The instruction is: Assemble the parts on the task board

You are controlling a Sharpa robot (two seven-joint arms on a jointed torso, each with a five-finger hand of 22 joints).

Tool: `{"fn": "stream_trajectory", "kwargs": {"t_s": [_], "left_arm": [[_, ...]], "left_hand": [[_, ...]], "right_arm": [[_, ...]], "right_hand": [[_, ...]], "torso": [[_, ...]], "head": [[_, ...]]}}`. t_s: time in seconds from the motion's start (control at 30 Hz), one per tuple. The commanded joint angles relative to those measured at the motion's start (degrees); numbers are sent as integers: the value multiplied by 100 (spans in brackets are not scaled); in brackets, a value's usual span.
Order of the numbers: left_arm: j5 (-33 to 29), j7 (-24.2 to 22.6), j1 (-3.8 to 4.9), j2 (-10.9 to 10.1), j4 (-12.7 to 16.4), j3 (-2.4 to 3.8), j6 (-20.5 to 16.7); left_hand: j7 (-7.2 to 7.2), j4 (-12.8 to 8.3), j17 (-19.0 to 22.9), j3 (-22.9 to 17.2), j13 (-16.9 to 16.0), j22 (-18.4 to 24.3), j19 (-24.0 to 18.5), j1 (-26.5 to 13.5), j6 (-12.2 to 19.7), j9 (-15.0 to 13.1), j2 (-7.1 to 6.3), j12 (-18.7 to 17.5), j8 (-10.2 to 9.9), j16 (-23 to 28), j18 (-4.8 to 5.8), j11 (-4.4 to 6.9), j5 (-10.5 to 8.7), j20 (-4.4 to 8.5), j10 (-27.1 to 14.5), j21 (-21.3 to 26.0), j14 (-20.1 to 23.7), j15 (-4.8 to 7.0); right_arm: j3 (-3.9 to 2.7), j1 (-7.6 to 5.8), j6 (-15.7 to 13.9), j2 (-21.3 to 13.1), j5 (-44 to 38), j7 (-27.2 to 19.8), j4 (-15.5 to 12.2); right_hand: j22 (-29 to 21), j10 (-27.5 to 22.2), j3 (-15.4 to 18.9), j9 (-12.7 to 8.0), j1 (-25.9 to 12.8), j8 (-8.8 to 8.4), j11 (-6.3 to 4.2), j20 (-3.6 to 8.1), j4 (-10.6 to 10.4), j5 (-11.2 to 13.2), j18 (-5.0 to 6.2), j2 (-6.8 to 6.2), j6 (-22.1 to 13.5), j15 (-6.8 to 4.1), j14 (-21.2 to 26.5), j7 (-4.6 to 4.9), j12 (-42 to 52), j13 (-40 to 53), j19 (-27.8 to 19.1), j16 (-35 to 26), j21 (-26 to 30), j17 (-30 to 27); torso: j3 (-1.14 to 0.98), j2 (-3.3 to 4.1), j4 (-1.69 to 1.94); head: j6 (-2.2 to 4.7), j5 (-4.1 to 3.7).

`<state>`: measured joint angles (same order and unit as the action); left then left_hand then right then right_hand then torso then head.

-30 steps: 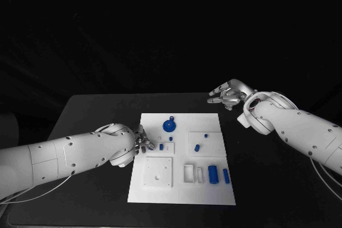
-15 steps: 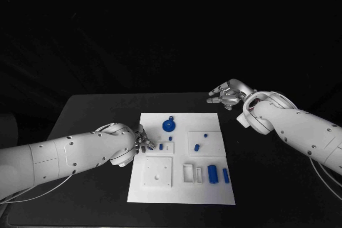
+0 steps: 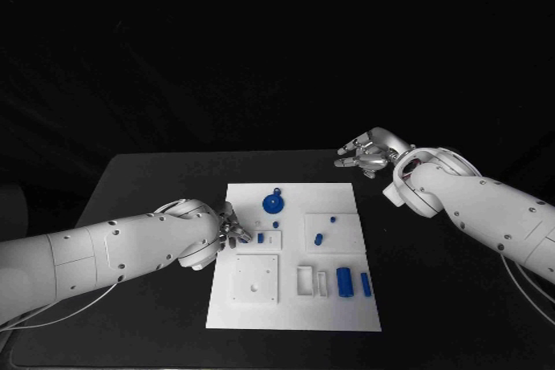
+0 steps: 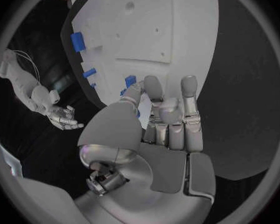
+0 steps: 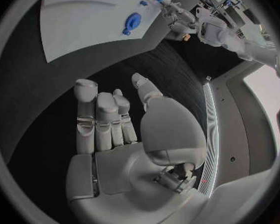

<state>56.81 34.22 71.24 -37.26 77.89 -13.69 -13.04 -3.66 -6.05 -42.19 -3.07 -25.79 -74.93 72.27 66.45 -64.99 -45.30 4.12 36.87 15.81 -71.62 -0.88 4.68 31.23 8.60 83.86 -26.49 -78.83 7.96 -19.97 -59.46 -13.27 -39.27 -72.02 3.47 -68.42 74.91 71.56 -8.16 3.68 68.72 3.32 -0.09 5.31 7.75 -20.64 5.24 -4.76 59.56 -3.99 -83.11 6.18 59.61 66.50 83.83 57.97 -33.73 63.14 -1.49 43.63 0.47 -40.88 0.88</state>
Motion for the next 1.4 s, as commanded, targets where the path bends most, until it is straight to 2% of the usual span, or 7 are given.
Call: {"fn": "stream_trajectory", "kwargs": {"t_s": [0.03, 0.27, 0.43, 0.63, 1.1, 1.4], "left_arm": [[-22, -47, -24, 31, 14, -12, 194], [-28, -62, -24, 38, -13, -12, 190], [-30, -73, -24, 46, -34, -12, 176], [-30, -80, -24, 56, -57, -12, 179], [-30, -78, -24, 54, -103, -11, 179], [-30, -75, -24, 40, -139, -10, 188]], "left_hand": [[639, 61, 26, 23, 10, -110, -4, 5, -662, -332, -43, 26, 4, -9, -17, 42, -28, -55, 286, -26, -24, -17], [651, 383, 143, 230, 43, -103, -7, -61, -671, -251, -219, -21, -56, 63, 6, 45, -98, -41, 286, 7, 7, -13], [655, 596, 163, 342, 49, -106, 5, -19, -681, -232, -270, -21, -55, 70, 17, 46, -277, -35, 286, 32, 9, -10], [659, 720, 179, 447, 50, -106, 7, -20, -685, -234, -296, -22, -46, 74, 24, 47, -435, -32, 286, 47, 16, -9], [659, 1021, 193, 586, 45, -108, 14, 16, -693, -232, -431, -34, -39, 74, 39, 46, -546, -22, 285, 66, 26, -6], [660, 1038, 194, 590, 44, -108, 15, 13, -696, -233, -445, -32, -38, 73, 39, 47, -559, -21, 285, 66, 25, -5]], "right_arm": [[-2, 3, 69, -4, -3, -23, -8], [-2, 4, 55, -13, -3, -20, -13], [-2, 4, 47, -15, -4, -16, -14], [-2, 4, 44, -18, -4, -15, -14], [-2, 4, 42, -22, -4, -17, -11], [-2, 7, 41, -26, -4, -19, -7]], "right_hand": [[375, -15, 4, -7, 30, 23, 14, -41, 31, -12, 99, 49, -51, 9, -12, 1, -18, -3, 270, -20, 29, -5], [371, -22, 10, -6, 7, 23, 17, -41, 25, -12, 101, 42, -56, 10, -9, 2, -29, -11, 268, -28, 43, -10], [371, -22, 10, -6, 7, 23, 17, -41, 25, -12, 101, 42, -56, 10, -9, 2, -29, -11, 268, -28, 43, -10], [371, -22, 10, -6, 7, 23, 17, -41, 25, -12, 101, 42, -56, 10, -9, 2, -29, -11, 268, -28, 43, -10], [371, -18, 25, -6, 1, 23, 18, -42, 23, -5, 101, 38, -64, 11, -11, 4, -25, -9, 269, -27, 43, -10], [371, -18, 25, -6, 1, 23, 18, -42, 23, -5, 101, 38, -64, 11, -11, 4, -25, -9, 269, -27, 43, -10]], "torso": [[-2, 0, 0], [-2, -2, 1], [1, 0, 2], [2, -1, 2], [4, 0, 2], [6, 1, 4]], "head": [[-13, -6], [-4, -15], [2, -22], [-4, -24], [-2, -25], [-4, -25]]}}
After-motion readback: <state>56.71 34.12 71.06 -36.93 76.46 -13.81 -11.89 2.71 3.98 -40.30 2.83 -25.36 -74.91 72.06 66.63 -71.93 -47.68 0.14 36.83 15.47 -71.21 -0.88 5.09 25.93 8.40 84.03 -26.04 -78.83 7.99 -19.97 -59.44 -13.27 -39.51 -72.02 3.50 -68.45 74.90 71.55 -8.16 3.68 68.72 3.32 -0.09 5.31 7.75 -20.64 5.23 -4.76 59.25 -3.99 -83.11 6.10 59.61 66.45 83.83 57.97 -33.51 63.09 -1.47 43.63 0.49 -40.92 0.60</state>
